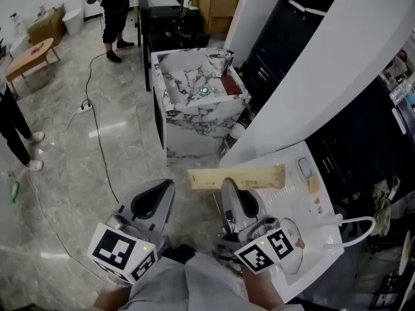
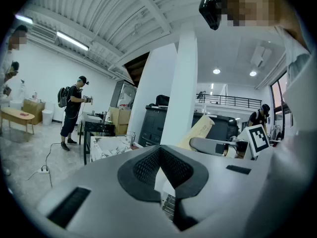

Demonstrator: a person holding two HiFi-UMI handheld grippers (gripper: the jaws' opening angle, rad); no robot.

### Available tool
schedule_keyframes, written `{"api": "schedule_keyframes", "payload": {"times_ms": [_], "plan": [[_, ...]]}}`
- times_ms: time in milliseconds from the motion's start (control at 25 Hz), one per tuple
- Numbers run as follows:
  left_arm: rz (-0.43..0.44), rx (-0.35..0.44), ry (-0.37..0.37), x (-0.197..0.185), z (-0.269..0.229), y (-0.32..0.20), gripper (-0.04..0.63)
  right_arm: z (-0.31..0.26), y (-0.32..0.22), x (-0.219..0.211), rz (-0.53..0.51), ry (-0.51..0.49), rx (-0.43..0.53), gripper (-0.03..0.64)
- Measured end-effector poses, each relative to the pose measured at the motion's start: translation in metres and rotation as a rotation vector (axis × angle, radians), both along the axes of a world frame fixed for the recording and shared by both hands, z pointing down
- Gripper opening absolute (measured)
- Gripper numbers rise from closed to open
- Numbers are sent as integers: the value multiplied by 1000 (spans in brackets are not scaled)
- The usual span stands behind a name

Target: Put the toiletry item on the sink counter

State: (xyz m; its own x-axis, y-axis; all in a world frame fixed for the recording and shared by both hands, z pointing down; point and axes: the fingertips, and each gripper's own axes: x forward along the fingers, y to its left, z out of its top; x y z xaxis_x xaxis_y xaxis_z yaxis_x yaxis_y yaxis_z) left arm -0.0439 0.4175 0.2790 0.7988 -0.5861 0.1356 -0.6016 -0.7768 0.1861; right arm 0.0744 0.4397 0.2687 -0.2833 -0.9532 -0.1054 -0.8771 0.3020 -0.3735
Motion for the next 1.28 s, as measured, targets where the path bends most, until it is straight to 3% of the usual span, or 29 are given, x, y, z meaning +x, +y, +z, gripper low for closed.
{"api": "schedule_keyframes", "payload": {"times_ms": [480, 840, 1280], "plan": [[-27, 14, 7, 0, 0, 1, 5, 2, 2, 5, -6, -2, 1, 17], [-72, 16, -5, 8, 1, 7, 5, 2, 6, 21, 37, 83, -5, 17], [-173, -6, 13, 6, 2, 30, 5, 17, 19, 27, -65, 94, -21, 17]]}}
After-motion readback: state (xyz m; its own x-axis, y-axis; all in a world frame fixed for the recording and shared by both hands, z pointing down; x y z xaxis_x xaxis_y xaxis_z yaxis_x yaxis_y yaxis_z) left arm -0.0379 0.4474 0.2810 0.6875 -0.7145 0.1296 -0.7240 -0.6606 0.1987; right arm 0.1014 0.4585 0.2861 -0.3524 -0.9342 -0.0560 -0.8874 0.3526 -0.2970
